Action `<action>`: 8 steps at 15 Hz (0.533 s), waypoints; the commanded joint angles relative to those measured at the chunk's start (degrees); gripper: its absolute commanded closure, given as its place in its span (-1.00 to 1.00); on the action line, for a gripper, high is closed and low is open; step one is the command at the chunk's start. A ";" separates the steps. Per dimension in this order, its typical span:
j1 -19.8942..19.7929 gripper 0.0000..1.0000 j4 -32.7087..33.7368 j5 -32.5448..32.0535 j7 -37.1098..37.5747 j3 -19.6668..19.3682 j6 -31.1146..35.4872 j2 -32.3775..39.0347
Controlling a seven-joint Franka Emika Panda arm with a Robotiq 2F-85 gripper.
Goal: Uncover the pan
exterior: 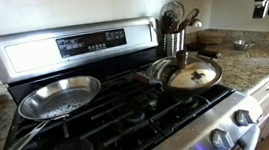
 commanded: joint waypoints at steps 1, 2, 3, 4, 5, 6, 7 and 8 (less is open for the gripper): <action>0.48 -1.00 0.11 -0.24 0.25 -0.40 -0.13 0.03; 0.48 -1.00 0.11 -0.24 0.25 -0.40 -0.13 0.03; 0.48 -1.00 0.11 -0.24 0.25 -0.40 -0.13 0.03; 0.48 -1.00 0.11 -0.24 0.25 -0.40 -0.13 0.03; 0.48 -1.00 0.11 -0.24 0.25 -0.40 -0.13 0.03; 0.48 -1.00 0.11 -0.24 0.25 -0.40 -0.13 0.03; 0.48 -1.00 0.11 -0.24 0.25 -0.40 -0.13 0.03; 0.48 -1.00 0.11 -0.24 0.25 -0.40 -0.13 0.03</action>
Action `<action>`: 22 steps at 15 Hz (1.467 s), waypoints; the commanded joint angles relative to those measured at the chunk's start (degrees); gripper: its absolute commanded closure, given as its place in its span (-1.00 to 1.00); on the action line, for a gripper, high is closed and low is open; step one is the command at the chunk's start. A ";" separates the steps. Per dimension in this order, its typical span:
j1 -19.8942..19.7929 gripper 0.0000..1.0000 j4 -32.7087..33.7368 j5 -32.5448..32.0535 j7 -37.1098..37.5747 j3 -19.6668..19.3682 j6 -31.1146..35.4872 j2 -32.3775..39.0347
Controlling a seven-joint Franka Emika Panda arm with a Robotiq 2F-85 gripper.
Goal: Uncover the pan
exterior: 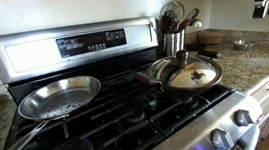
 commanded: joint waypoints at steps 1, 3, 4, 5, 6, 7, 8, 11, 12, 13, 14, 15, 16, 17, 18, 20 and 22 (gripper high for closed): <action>0.48 -1.00 0.11 -0.24 0.25 -0.40 -0.13 0.03; 0.48 -1.00 0.11 -0.24 0.25 -0.40 -0.13 0.03; 0.48 -1.00 0.11 -0.24 0.25 -0.40 -0.13 0.03; 0.48 -1.00 0.11 -0.24 0.25 -0.40 -0.13 0.03; 0.48 -1.00 0.11 -0.24 0.25 -0.40 -0.13 0.03; 0.48 -1.00 0.11 -0.24 0.25 -0.40 -0.13 0.03; 0.48 -1.00 0.11 -0.24 0.25 -0.40 -0.13 0.03; 1.11 -1.00 0.47 -0.26 -0.91 -0.25 2.18 1.12; 1.42 -1.00 0.75 -0.25 -1.42 -0.08 3.37 1.66; 1.69 -1.00 0.92 -0.25 -1.75 0.09 4.60 2.17; 2.14 -1.00 1.22 -0.10 -2.14 0.23 6.02 3.09; 2.36 -1.00 1.50 -0.24 -2.00 0.50 6.97 3.86; 2.77 -1.00 1.81 -0.26 -2.17 0.74 8.03 4.92; 3.19 -1.00 2.02 -0.12 -2.52 0.87 9.22 5.91; 3.51 -1.00 2.17 -0.20 -2.63 1.22 10.53 7.10; 4.03 -1.00 2.32 -0.30 -2.93 1.78 13.22 9.27; 4.61 -1.00 2.06 -0.22 -3.31 2.13 16.54 11.13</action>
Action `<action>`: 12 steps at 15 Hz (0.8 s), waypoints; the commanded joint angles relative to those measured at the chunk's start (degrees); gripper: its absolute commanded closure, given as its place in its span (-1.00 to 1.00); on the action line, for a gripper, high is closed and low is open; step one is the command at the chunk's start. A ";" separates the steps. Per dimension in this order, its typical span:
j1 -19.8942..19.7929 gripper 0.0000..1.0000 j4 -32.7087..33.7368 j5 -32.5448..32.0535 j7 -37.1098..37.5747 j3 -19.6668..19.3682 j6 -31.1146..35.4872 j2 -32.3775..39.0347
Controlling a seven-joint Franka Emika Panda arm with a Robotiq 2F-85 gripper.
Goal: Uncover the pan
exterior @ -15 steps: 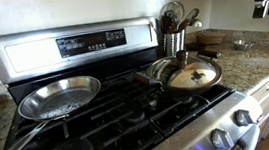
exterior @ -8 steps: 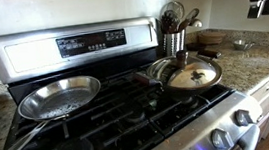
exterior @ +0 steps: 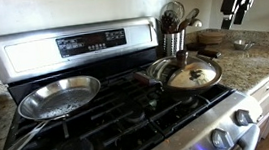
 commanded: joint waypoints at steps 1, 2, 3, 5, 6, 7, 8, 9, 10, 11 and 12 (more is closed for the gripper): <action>1.37 -1.00 0.56 -0.15 -1.11 0.08 5.51 3.81; 1.40 -1.00 0.08 -0.54 -0.96 0.37 7.61 4.10; 1.39 -1.00 -0.25 -0.58 -0.72 0.50 9.18 4.03; 1.32 -1.00 0.11 -0.22 -0.14 0.41 7.46 4.24; 1.38 -1.00 0.11 -0.22 -0.15 0.47 7.88 4.44; 1.39 -1.00 0.11 -0.22 -0.15 0.48 7.99 4.46; 1.39 -1.00 0.11 -0.22 -0.15 0.48 8.04 4.46; 1.35 -1.00 0.15 -0.14 0.99 0.87 9.44 5.16; 1.62 -1.00 0.82 -0.03 1.55 1.36 10.16 6.78; 1.75 -1.00 0.95 0.07 1.78 1.58 10.62 7.29; 1.98 -1.00 1.02 -0.09 1.86 2.00 11.61 7.95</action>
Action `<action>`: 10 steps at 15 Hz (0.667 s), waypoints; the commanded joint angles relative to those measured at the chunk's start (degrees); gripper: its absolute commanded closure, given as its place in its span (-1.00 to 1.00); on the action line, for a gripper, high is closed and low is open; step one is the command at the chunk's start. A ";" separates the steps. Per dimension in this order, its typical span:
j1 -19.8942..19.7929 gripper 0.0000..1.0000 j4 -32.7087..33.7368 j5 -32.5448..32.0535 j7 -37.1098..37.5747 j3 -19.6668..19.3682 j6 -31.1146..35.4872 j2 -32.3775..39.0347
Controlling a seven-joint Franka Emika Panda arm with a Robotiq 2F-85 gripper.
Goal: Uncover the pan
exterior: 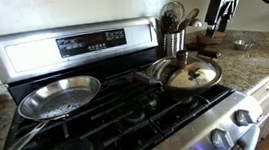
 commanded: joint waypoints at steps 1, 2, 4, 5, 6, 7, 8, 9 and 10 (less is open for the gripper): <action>1.05 -1.00 1.01 -0.16 1.65 0.95 3.57 3.21; 0.95 -1.00 1.07 -0.66 1.99 1.41 4.66 3.83; 0.84 -1.00 1.26 -1.00 2.35 1.94 6.54 5.07; 0.68 -1.00 1.46 -1.27 2.89 2.23 7.59 5.83; 0.62 -1.00 1.86 -1.39 3.13 2.38 8.44 6.80; 0.65 -1.00 2.11 -1.40 3.19 2.47 9.38 7.54; 0.73 -1.00 2.54 -1.43 3.30 2.63 9.86 8.43; 0.77 -1.00 2.95 -1.56 3.54 2.81 10.19 9.20; 0.82 -1.00 3.37 -1.78 3.79 3.03 10.32 9.98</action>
